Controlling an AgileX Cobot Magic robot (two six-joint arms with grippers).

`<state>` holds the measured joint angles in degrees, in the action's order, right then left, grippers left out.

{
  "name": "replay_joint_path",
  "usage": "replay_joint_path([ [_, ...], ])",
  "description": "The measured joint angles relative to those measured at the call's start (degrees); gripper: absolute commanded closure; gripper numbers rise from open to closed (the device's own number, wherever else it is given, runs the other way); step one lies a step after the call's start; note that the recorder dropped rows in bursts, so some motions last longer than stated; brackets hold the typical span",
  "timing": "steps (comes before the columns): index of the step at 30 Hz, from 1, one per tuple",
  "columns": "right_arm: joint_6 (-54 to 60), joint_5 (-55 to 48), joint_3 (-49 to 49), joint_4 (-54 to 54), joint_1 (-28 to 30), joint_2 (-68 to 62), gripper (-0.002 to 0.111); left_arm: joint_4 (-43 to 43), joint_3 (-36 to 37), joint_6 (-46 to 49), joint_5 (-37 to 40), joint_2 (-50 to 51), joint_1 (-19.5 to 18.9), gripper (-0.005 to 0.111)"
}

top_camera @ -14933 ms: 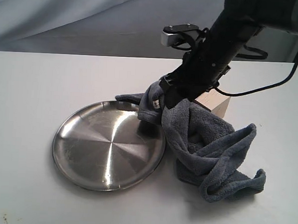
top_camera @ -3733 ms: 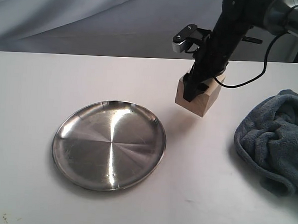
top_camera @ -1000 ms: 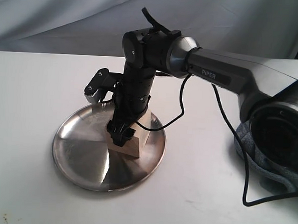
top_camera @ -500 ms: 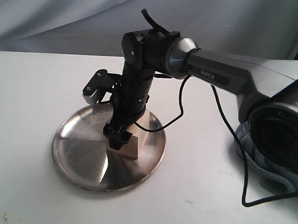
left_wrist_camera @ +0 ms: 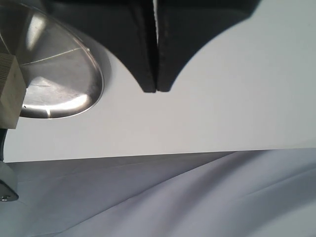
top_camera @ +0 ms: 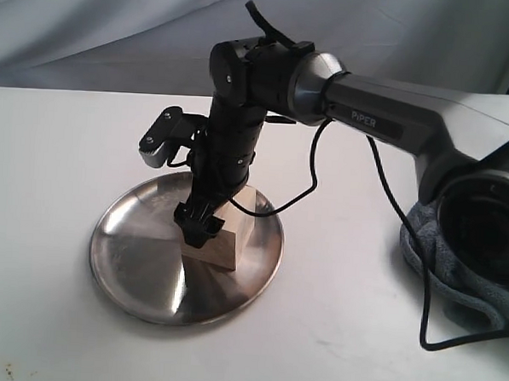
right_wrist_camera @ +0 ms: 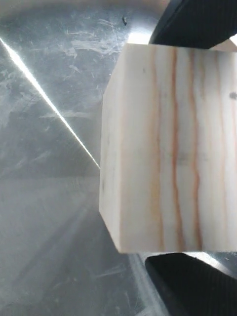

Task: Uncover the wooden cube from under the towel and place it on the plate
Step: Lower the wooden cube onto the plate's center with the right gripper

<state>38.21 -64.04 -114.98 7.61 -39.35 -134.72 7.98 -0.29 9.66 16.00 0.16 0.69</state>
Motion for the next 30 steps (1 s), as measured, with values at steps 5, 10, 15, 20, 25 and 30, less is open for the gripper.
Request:
replay_joint_path([
  [5,0.0,0.0,0.0,0.0,0.0,0.6,0.009,0.0,0.0,0.0,0.0,0.0,0.0,0.107],
  [10,0.1,0.0,0.0,0.0,0.0,0.7,0.009,0.0,0.0,0.0,0.0,0.0,0.0,0.107],
  [15,0.1,0.0,0.0,0.0,0.0,1.0,0.009,0.0,0.0,0.0,0.0,0.0,0.0,0.107],
  [20,0.1,0.0,0.0,0.0,0.0,3.0,0.009,0.0,0.0,0.0,0.0,0.0,0.0,0.107],
  [25,0.1,0.1,0.0,0.0,0.0,5.1,0.009,0.0,0.0,0.0,0.0,0.0,0.0,0.107],
  [30,0.1,0.1,0.0,0.0,0.0,6.4,0.009,0.0,0.0,0.0,0.0,0.0,0.0,0.107],
])
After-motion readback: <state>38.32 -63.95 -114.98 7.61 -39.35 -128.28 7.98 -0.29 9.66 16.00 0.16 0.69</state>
